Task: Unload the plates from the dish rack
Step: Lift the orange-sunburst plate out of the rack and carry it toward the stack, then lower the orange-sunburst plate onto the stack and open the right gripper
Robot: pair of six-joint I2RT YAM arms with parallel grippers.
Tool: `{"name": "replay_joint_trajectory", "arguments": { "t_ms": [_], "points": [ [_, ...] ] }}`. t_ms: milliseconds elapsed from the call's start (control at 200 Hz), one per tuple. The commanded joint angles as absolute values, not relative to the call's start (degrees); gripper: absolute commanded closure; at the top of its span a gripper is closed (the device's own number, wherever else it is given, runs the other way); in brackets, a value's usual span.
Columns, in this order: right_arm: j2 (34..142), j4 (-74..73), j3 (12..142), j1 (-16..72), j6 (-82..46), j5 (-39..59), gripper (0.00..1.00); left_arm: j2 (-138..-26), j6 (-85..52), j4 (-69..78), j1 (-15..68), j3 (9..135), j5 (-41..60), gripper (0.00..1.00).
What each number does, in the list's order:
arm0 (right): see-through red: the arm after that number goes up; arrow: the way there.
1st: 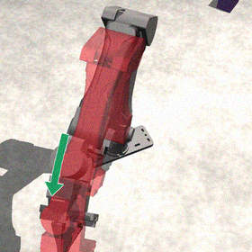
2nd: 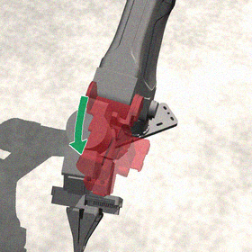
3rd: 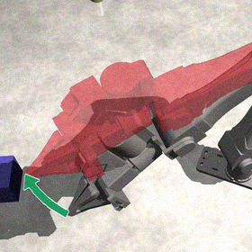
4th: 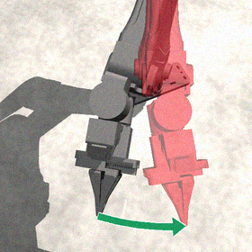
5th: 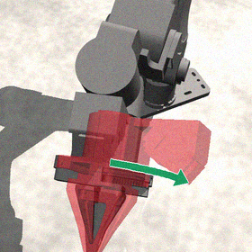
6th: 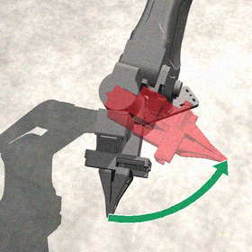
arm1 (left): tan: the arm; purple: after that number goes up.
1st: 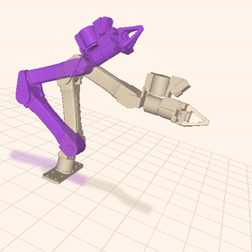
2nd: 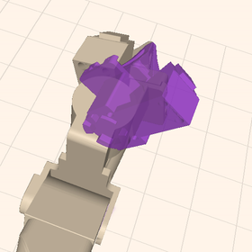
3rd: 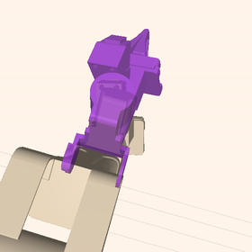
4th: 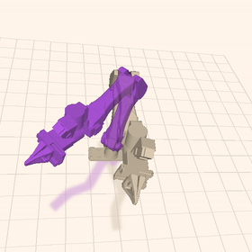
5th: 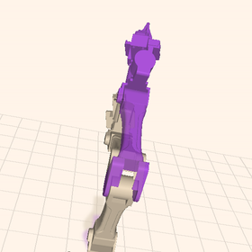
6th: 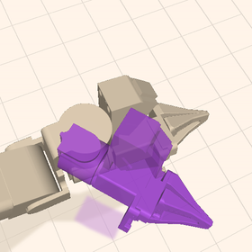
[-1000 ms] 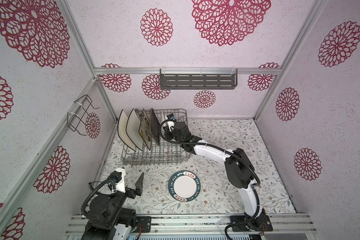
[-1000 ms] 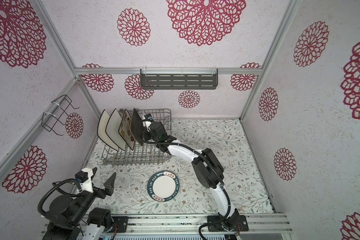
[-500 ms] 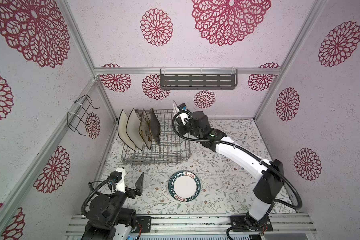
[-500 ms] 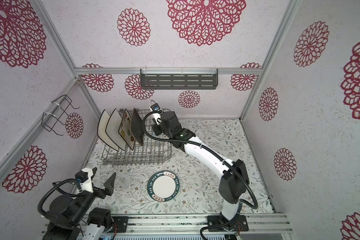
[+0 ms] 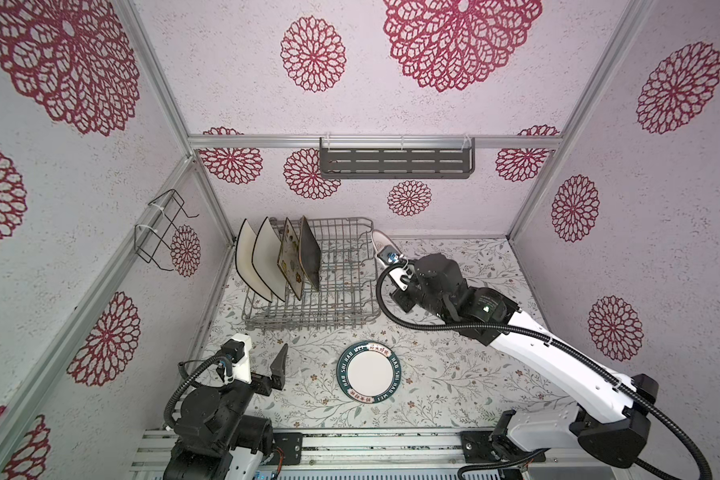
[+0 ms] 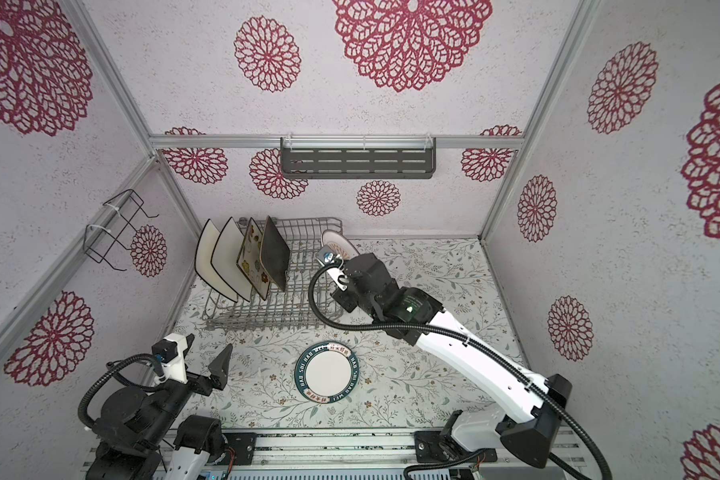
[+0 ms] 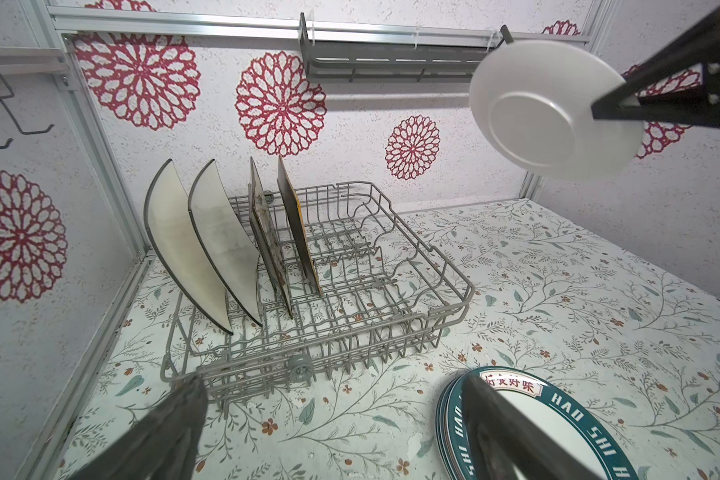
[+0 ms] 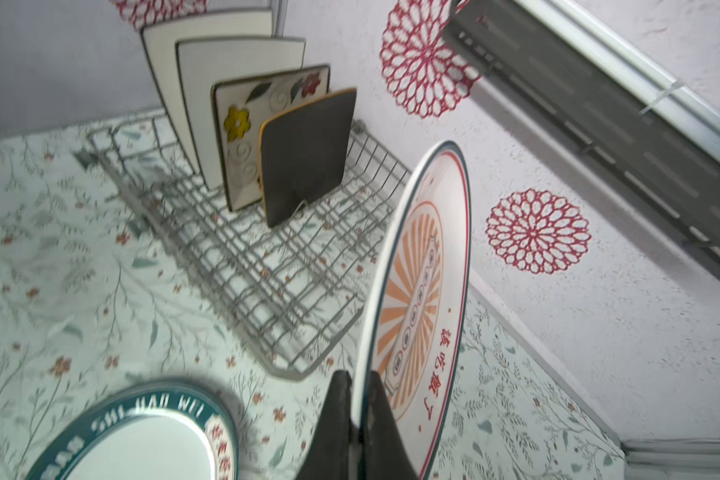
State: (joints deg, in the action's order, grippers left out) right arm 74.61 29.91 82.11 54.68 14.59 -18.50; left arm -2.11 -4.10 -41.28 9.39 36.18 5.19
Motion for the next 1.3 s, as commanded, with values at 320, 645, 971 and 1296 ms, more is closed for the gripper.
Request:
{"name": "replay_joint_trajectory", "arguments": {
  "t_ms": [320,645,971,1296],
  "points": [
    [66.88,39.99,74.77,74.68,14.69,-28.86,1.00,-2.97,-3.21,-40.59,9.41,35.95,4.66,0.03],
    [69.70,39.06,67.15,88.92,20.80,-38.70,1.00,-3.07,-3.25,-40.61,9.46,35.95,4.66,0.03],
    [73.72,36.74,61.47,94.28,23.86,-41.15,1.00,-2.55,-3.08,-40.65,9.45,35.95,5.18,0.03],
    [76.10,32.42,55.55,95.71,27.72,-40.78,1.00,-2.29,-2.99,-40.72,9.41,35.87,5.53,0.03]
  ]
}}
